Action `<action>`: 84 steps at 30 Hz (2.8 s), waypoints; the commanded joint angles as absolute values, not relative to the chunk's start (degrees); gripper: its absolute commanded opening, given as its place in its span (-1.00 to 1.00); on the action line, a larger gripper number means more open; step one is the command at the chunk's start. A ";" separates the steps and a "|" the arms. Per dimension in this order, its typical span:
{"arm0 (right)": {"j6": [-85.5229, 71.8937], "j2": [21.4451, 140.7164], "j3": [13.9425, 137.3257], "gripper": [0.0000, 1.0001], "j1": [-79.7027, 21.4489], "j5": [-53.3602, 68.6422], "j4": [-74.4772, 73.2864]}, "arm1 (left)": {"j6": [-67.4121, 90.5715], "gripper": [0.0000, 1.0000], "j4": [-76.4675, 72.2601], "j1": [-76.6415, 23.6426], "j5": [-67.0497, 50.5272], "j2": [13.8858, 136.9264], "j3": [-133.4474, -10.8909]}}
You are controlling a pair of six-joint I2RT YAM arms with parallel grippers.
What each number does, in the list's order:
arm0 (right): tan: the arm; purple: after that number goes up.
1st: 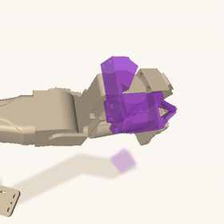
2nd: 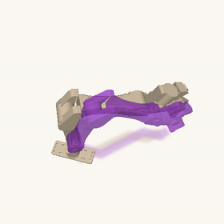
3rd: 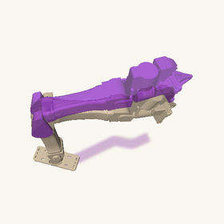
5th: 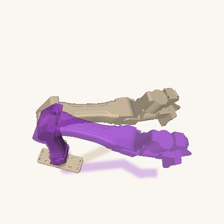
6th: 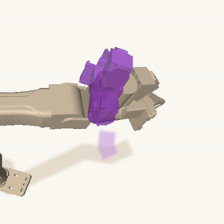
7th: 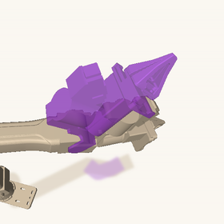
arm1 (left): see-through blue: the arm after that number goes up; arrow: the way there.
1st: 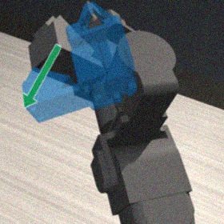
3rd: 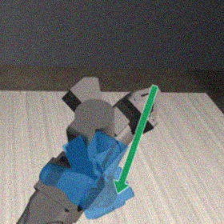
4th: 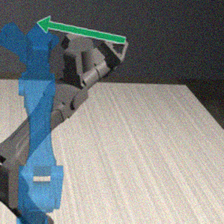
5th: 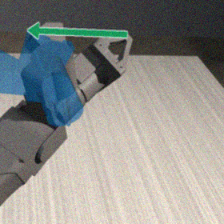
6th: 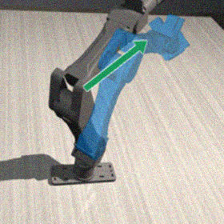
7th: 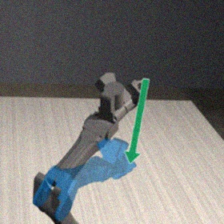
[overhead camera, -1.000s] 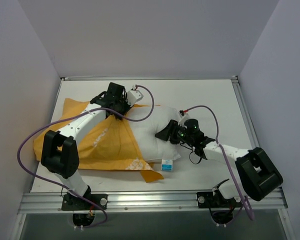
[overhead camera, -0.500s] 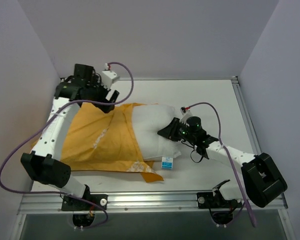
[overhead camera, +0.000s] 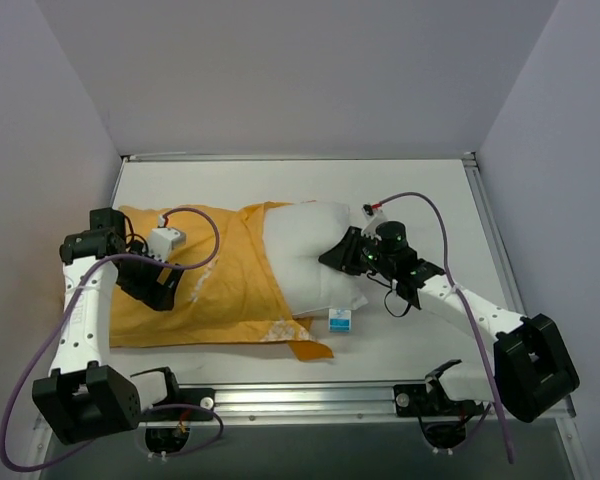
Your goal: Remove the pillowcase from the pillow
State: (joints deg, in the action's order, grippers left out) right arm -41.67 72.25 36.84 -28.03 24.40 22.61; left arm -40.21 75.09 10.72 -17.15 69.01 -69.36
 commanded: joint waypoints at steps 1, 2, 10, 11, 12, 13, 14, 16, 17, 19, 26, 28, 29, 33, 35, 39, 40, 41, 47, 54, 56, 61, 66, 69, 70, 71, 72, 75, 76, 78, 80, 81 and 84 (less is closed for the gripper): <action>-40.17 71.01 41.22 -1.00 -27.07 23.56 23.20 | -44.65 0.87 75.70 10.90 -15.76 66.01 -65.05; -40.34 71.02 41.48 -1.00 -27.07 23.38 22.94 | -43.26 0.88 70.19 10.81 -13.99 65.83 -63.47; -42.10 66.28 41.75 -1.00 -16.10 29.60 23.73 | -39.90 -0.95 56.61 11.07 -5.28 66.53 -55.91; -41.84 65.49 41.92 -1.00 -14.52 30.49 22.69 | -40.34 -0.95 55.82 11.42 -3.97 66.10 -55.64; -41.57 64.87 42.10 -1.00 -12.85 31.54 21.89 | -40.69 -0.95 55.46 12.30 -3.35 65.57 -55.29; -41.05 63.38 42.53 -1.00 -9.44 32.60 21.10 | -41.04 -0.95 55.11 13.09 -2.64 64.26 -55.28; -40.78 62.59 43.32 -1.00 -7.49 34.26 19.35 | -42.35 -0.95 54.67 14.23 -2.38 63.47 -55.46; -40.78 60.22 44.29 -1.00 -2.06 36.38 18.46 | -43.85 -0.95 53.88 18.35 -2.02 62.41 -55.98; -40.87 59.51 44.82 -1.00 -0.54 38.13 17.67 | -45.25 -0.95 52.66 19.85 -1.59 62.40 -56.60; -40.87 58.10 46.84 -1.00 4.19 39.54 16.97 | -47.10 -0.95 50.99 24.15 -0.97 63.71 -57.30; -40.35 56.16 53.78 -1.00 15.61 45.61 12.24 | -48.25 -0.95 47.82 34.97 -5.36 72.50 -63.28; -39.90 55.72 57.38 -1.00 18.71 46.93 11.17 | -48.34 -0.95 44.84 36.29 -3.79 75.58 -64.16; -38.68 55.90 58.70 -1.00 19.16 46.59 9.42 | -48.34 -0.95 44.39 37.86 -3.87 76.37 -64.60; -38.77 57.48 59.68 -1.00 18.20 46.07 8.89 | -50.53 -0.95 51.66 39.29 -13.50 75.08 -68.90; -35.35 57.57 59.06 -1.00 16.01 43.43 3.45 | -51.85 -0.95 55.19 37.81 -20.44 72.26 -68.38; -29.98 57.30 56.17 -1.00 2.07 35.43 0.36 | -50.10 -0.95 55.20 32.01 -21.01 66.28 -65.39; -29.19 57.57 55.90 -1.00 -0.76 32.90 0.18 | -49.14 -0.95 55.28 31.04 -20.83 65.92 -65.04; -28.40 58.09 55.90 -1.00 -4.27 30.70 -1.83 | -48.78 -0.95 55.20 30.50 -20.57 65.74 -64.78; -20.05 69.30 67.45 0.99 -34.68 5.43 -9.22 | -46.67 -0.95 55.37 29.88 -19.07 67.06 -66.70; -11.43 98.49 94.61 0.99 -52.64 -5.44 -21.69 | -45.00 -0.95 55.46 29.36 -18.99 66.27 -67.06; -10.38 106.30 98.24 0.99 -55.00 -6.07 -25.56 | -45.18 -0.95 55.28 29.27 -18.46 66.01 -66.71; -10.37 116.44 99.15 1.00 -58.36 -1.85 -26.28 | -44.91 -0.95 54.32 29.27 -18.02 66.27 -65.83; -11.77 126.46 92.91 1.00 -58.36 1.85 -25.14 | -44.56 -0.95 54.32 29.27 -18.19 66.62 -66.62; -12.56 134.45 89.66 0.99 -58.71 -1.21 -25.22 | -44.30 -0.95 54.32 29.27 -18.11 66.45 -67.06; -12.83 137.69 88.95 0.99 -58.80 -3.58 -25.22 | -44.30 -0.95 54.40 29.27 -18.11 66.36 -67.23; -13.09 138.77 87.03 0.90 -58.89 -4.04 -24.96 | -44.30 -0.95 54.58 29.27 -18.19 66.36 -67.32; -13.53 139.48 85.71 0.82 -58.80 -3.78 -23.31 | -44.30 -0.95 54.67 29.27 -18.19 66.27 -67.50; -14.85 138.52 79.57 -0.47 -58.27 -1.50 -18.22 | -44.30 -0.95 54.76 29.27 -18.19 65.92 -67.59; -15.64 136.25 78.06 -0.99 -58.01 -1.93 -17.06 | -44.30 -0.95 54.67 29.35 -17.67 65.83 -67.59; -17.22 132.91 74.03 -1.00 -57.83 -3.50 -14.17 | -43.86 -0.95 54.32 29.36 -17.14 65.83 -67.94; -18.45 126.58 71.73 -1.00 -56.87 -5.26 -12.93 | -42.98 -0.96 53.62 29.36 -16.00 66.00 -68.29; -18.98 124.21 69.63 -1.00 -56.34 -7.71 -12.22 | -41.85 -0.95 52.66 29.36 -15.30 66.09 -68.81; -19.77 114.11 65.76 -1.00 -52.31 -9.40 -10.73 | -40.17 -0.95 50.54 29.53 -12.05 66.44 -69.87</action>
